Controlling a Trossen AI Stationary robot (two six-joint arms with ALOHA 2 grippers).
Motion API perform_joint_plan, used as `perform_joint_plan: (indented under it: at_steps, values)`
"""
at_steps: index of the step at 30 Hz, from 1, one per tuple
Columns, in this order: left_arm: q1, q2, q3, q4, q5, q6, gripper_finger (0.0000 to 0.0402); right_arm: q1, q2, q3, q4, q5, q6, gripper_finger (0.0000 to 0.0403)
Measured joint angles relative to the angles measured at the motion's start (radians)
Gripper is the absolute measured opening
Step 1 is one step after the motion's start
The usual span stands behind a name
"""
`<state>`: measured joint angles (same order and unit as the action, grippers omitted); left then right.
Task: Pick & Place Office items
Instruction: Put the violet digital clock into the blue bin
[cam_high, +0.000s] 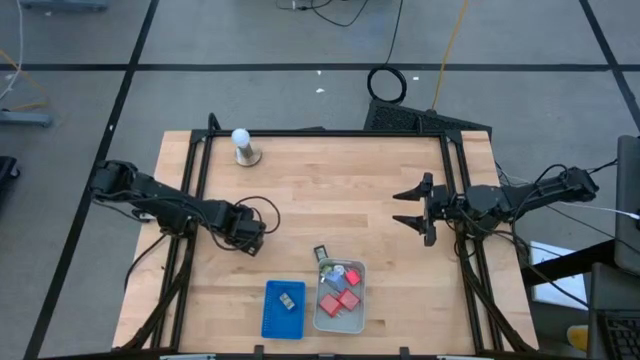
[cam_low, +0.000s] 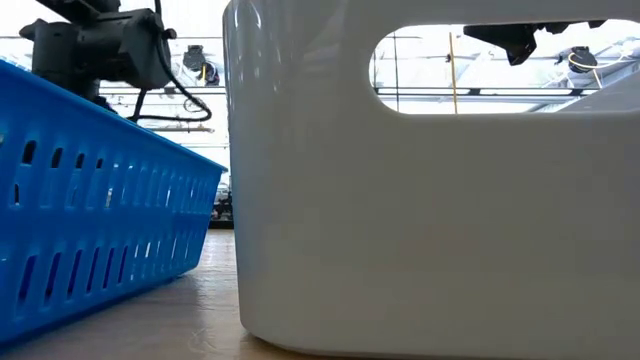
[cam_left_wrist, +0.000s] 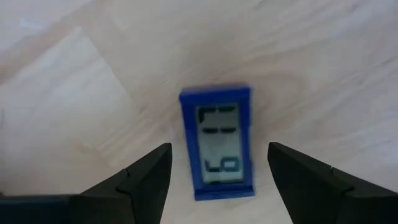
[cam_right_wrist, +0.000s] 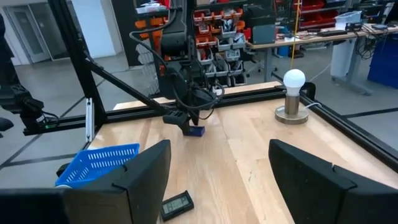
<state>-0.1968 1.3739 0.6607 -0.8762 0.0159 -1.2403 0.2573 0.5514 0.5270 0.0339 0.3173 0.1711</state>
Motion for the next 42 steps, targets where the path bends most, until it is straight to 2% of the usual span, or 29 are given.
perform_joint_plan:
  at_steps: [9,20,24,30,42]
  values:
    - [0.001,-0.003,-0.07,0.109,0.024,0.0,0.0269,0.0,0.0,0.0,0.006,0.025,0.0,0.0265]
    - [0.001,-0.002,-0.084,0.138,0.015,0.007,0.0267,0.0,0.0,0.0,0.007,0.027,0.0,0.0265]
    - [0.001,-0.002,-0.084,0.146,0.018,0.007,0.0239,0.0,0.0,0.0,0.007,0.027,0.0,0.0265]
    - [0.001,-0.002,-0.084,0.161,0.017,0.008,0.0151,0.0,0.0,0.0,0.007,0.027,0.0,0.0265]
    - [0.001,-0.001,-0.079,0.16,0.022,0.014,0.0148,0.0,0.001,0.0,0.006,0.026,0.0,0.0265]
